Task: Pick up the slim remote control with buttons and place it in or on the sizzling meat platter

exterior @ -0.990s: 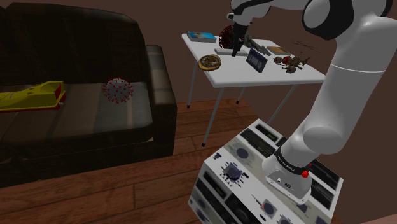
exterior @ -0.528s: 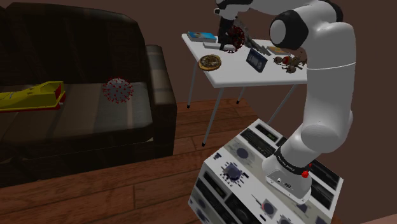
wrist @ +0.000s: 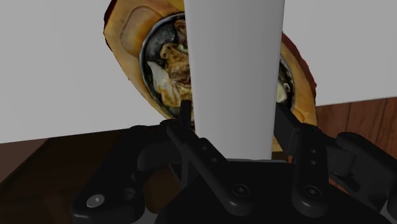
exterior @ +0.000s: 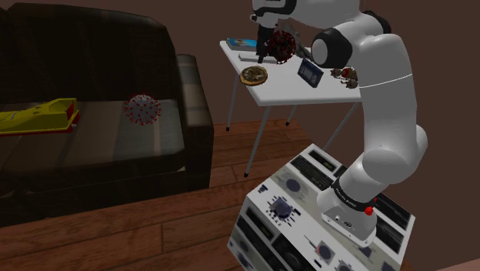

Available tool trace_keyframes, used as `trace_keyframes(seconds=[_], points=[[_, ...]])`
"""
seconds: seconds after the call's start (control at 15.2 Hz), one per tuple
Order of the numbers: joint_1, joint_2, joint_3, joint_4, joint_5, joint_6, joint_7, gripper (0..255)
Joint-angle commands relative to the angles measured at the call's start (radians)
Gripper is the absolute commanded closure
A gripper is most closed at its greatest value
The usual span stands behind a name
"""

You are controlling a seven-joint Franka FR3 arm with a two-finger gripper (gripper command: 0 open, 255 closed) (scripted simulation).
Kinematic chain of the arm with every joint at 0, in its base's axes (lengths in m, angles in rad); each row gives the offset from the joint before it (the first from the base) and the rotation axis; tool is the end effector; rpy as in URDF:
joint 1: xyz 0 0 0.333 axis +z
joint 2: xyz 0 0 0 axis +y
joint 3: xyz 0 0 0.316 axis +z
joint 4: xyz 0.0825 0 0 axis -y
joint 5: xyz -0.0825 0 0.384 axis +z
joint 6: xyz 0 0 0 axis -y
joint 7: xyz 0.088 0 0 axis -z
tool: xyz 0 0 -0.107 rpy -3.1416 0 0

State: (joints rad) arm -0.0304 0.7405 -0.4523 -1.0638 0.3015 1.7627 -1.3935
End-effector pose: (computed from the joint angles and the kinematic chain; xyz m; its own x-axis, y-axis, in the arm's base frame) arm 0.7151 -0.2222 0.4223 0.5692 0.8222 0.0009 0.8220 -0.5691 0.0191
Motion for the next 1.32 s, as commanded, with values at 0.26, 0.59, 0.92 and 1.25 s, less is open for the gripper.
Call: trace_keyframes(seconds=[0.26, 0.59, 0.92, 1.25], points=[[0.008, 0.010, 0.003, -0.065, 0.006, 0.073, -0.010, 255], [0.011, 0.016, 0.005, -0.090, 0.009, 0.102, -0.013, 255], [0.011, 0.016, 0.005, -0.090, 0.009, 0.102, -0.013, 255], [0.011, 0.016, 0.005, -0.090, 0.009, 0.102, -0.013, 0]])
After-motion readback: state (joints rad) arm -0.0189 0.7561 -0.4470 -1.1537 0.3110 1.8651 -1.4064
